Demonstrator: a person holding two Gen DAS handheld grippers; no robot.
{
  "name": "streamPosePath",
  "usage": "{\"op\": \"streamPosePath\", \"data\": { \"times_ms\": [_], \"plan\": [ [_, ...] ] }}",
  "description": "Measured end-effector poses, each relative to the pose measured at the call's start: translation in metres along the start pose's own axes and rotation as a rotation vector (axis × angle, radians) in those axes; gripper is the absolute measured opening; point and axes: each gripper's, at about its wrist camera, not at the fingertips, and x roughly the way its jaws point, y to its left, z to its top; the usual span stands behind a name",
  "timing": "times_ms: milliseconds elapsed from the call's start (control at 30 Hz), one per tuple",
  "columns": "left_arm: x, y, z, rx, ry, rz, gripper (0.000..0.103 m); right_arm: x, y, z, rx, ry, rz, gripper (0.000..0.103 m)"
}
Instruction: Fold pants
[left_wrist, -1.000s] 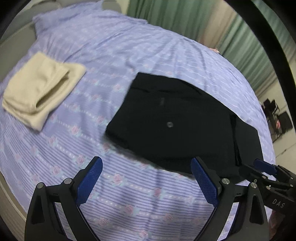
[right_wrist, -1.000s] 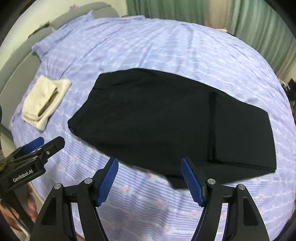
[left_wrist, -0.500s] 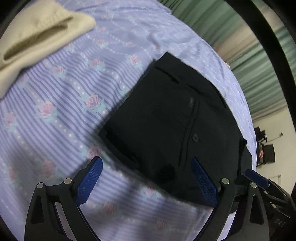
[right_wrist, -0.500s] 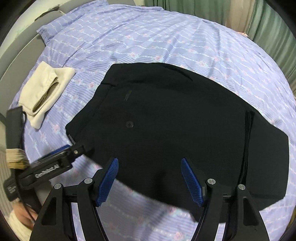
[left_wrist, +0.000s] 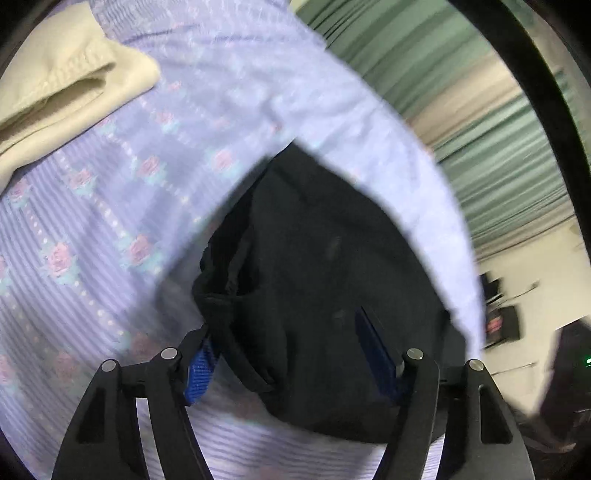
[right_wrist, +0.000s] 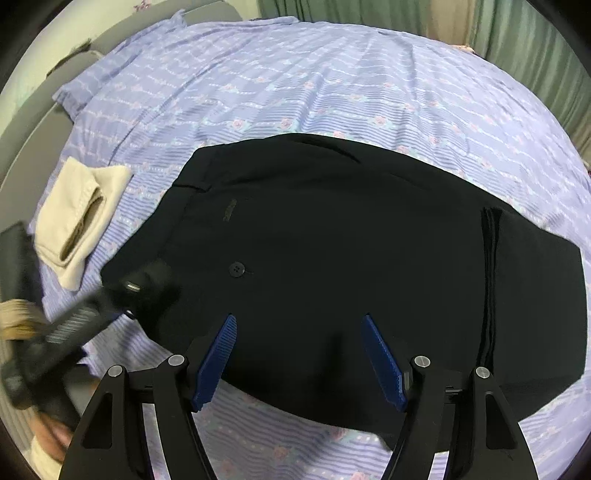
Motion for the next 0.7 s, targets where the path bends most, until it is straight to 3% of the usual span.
{"op": "streamPosePath", "data": {
  "times_ms": [133,333,433,500,567,700],
  "plan": [
    [0.02,-0.002,0.006,0.004,0.025,0.004,0.07,0.002,-0.004,-0.002,0.036,0.001,0.012,0.071],
    [0.059,0.026,0.011,-0.124,0.08,0.047,0.069,0.012,-0.006,-0.001,0.064,0.01,-0.003,0.071],
    [0.073,0.028,0.014,-0.11,0.108,0.075,0.068,0.015,-0.007,0.0,0.077,0.018,-0.004,0.071],
    [0.071,0.018,0.019,-0.077,0.128,0.156,0.042,0.014,-0.008,-0.002,0.087,0.019,-0.001,0.071],
    [0.055,0.008,0.018,-0.048,0.112,0.18,0.027,0.007,-0.012,-0.005,0.098,0.017,0.009,0.071],
    [0.019,-0.031,0.022,0.03,0.038,0.133,0.023,-0.017,-0.022,-0.009,0.11,-0.018,0.027,0.071]
  ]
}}
